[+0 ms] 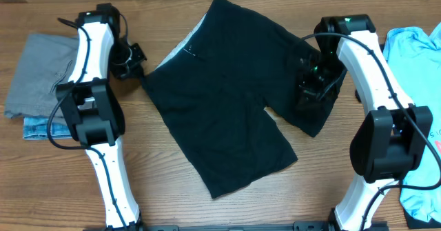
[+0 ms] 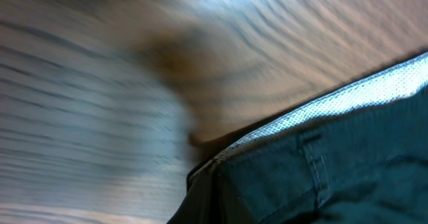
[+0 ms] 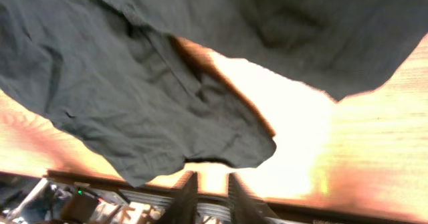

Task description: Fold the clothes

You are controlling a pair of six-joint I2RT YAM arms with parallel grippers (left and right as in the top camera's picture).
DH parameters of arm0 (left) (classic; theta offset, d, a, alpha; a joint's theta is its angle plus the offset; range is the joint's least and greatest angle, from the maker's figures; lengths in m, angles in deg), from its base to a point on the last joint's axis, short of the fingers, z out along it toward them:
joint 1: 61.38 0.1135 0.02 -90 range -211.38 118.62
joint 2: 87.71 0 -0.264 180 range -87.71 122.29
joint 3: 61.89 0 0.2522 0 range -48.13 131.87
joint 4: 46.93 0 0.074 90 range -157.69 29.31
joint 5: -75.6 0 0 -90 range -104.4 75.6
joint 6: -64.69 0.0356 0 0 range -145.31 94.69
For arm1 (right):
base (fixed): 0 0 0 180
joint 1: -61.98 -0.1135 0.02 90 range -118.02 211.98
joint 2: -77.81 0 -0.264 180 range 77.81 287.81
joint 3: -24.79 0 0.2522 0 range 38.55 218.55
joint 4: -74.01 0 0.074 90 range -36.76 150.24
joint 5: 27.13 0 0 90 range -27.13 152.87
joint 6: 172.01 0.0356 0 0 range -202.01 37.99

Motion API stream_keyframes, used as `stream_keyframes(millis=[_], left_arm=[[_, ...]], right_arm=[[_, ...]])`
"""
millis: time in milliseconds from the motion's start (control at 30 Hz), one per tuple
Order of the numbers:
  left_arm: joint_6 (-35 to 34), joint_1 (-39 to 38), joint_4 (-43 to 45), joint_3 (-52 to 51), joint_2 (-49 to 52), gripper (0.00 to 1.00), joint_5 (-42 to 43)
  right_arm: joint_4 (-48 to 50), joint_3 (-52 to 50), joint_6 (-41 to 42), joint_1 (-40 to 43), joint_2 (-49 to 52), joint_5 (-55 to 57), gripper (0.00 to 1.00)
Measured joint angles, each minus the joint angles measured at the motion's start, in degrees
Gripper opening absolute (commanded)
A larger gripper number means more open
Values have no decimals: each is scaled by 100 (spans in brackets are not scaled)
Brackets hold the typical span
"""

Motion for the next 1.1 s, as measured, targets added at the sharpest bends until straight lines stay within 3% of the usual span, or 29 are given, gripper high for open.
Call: stream_keyframes(millis=[333,600,1100], left_arm=[[597,-732,-258,0,0,4,-262],[975,-807,-254,0,0,4,-573],[1364,-769,-302,273,-251,4,-601]], right_arm=[[505,-1392,68,-946,-13,-448,4],[1154,-2245,979,-1814,-13,-33,4],[2433,-3305,1794,-1648,-173,531,4]])
